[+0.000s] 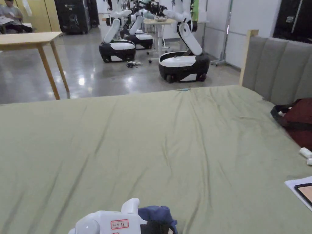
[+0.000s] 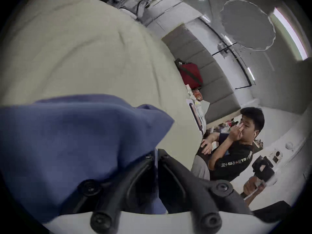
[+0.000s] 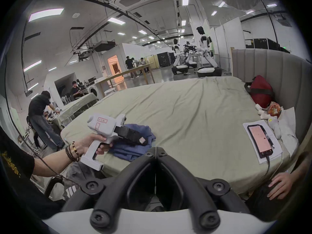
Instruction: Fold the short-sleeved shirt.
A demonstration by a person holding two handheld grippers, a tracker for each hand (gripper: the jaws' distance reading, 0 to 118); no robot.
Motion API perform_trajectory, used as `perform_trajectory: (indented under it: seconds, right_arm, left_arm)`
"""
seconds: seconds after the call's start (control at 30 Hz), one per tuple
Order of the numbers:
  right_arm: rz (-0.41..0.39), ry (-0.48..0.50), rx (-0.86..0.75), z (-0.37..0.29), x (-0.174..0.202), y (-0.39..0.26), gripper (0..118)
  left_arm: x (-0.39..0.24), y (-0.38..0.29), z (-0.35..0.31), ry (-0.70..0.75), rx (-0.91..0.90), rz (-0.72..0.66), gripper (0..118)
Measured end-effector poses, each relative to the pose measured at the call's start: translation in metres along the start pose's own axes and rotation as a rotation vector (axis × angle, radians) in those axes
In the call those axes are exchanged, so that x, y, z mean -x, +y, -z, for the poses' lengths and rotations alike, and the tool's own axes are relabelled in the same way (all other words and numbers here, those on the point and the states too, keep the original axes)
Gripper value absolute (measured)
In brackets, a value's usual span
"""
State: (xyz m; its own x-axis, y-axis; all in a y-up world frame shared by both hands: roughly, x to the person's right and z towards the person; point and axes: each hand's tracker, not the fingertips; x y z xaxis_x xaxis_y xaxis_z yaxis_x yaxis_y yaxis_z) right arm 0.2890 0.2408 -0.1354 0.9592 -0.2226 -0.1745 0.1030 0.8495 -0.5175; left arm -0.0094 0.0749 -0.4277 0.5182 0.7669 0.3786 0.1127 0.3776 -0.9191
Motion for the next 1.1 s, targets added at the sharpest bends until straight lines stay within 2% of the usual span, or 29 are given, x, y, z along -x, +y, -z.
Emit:
perform_trajectory:
  seconds: [0.17,0.23,0.3,0.37,0.5,0.57,0.7,0.83,0.93,1.03,1.1]
  right_arm:
    - [-0.001,-0.001,0.006,0.000,0.000,-0.002,0]
    - [0.000,0.004,-0.002,0.001,0.002,-0.003,0]
    - [0.003,0.022,-0.009,0.002,0.004,-0.002,0]
    - [-0.006,0.037,-0.018,0.005,0.004,-0.005,0]
    - [-0.010,0.077,-0.010,0.019,0.008,-0.007,0]
    - [-0.006,0.113,0.010,0.029,0.012,-0.008,0]
    - [-0.007,0.160,0.045,0.060,0.022,-0.006,0]
    - [0.008,0.221,0.058,0.101,0.035,0.004,0]
    - [0.059,0.262,0.090,0.149,0.034,0.008,0]
    - [0.204,0.375,0.142,0.206,0.016,0.008,0]
    - [0.271,0.373,0.191,0.239,0.006,0.003,0]
  left_arm:
    - [-0.005,0.007,-0.013,-0.006,-0.016,-0.035,2]
    - [-0.023,0.006,-0.034,-0.013,-0.070,0.034,3]
    - [-0.045,-0.002,-0.067,-0.031,-0.140,0.130,3]
    - [-0.060,-0.020,-0.107,-0.111,-0.215,0.176,3]
    - [-0.067,-0.061,-0.185,-0.172,-0.295,0.146,3]
    - [-0.068,-0.080,-0.216,-0.139,-0.326,0.155,3]
    - [-0.060,-0.105,-0.263,0.061,-0.408,0.185,3]
    - [-0.040,-0.115,-0.280,0.054,-0.449,0.122,3]
    - [-0.020,-0.118,-0.275,0.034,-0.459,0.034,3]
    - [0.003,-0.113,-0.261,0.043,-0.443,-0.024,3]
    - [0.020,-0.106,-0.249,0.040,-0.431,-0.056,3]
